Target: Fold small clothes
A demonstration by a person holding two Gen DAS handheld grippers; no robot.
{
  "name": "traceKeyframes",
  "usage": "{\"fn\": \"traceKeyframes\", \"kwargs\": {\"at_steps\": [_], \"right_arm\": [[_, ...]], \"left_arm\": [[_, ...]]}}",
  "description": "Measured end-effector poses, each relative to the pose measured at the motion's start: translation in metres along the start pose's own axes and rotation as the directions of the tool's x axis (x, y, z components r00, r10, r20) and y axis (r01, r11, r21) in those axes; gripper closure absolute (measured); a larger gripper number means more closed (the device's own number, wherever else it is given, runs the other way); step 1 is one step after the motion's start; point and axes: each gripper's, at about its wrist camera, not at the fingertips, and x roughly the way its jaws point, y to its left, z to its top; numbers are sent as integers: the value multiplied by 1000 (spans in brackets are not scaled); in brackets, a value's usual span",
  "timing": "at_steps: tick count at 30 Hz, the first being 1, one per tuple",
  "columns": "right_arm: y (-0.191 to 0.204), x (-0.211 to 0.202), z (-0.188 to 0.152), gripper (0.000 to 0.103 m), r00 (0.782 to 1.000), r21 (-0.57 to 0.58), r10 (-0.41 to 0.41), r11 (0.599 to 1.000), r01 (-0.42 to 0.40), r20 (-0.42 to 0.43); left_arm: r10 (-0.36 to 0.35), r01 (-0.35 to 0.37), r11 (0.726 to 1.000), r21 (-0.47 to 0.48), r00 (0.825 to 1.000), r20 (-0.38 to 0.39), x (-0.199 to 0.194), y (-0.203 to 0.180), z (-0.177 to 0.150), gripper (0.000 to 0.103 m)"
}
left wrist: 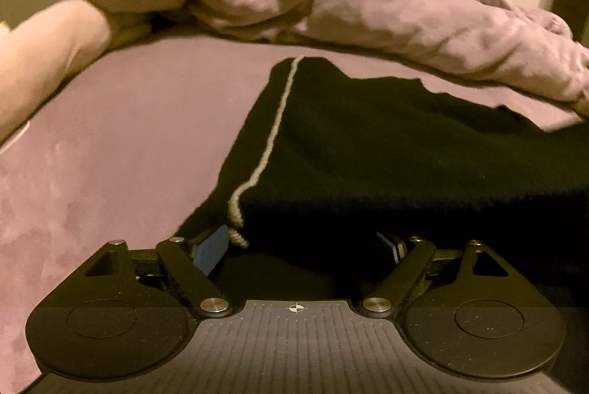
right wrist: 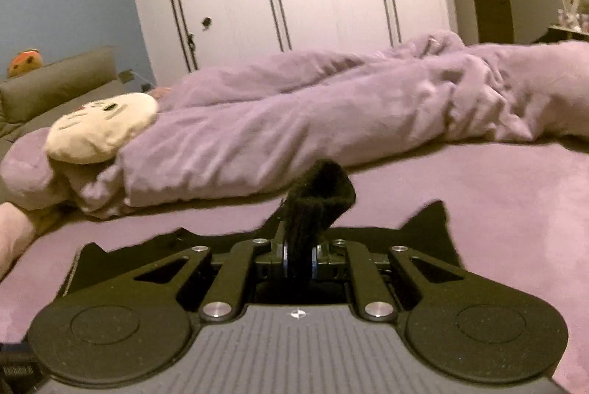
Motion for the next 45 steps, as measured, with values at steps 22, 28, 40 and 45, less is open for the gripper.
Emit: {"fn": "traceKeyframes", "kwargs": {"at_steps": [22,28,40,45], "right_arm": [[-50,30,-52,81,982,44,-94,994,102,-164],[-35,-21,-57,42,912,54,-402,912,407,-80],[-28,-186,-162,65,973,184,-137,968,172,-188],[-25,-219,-200,65,963,143,-161,970,194,-218]], "left_arm": [[-3,10,996,87,997,-78,-29,17,-38,13],[9,0,994,111,997,-82,-54,38,-60,12],[-37,45,997,66,993,-114,-99,51,-113,9],[-45,47,999,25,995,-90,-124,54,-141,7]]}}
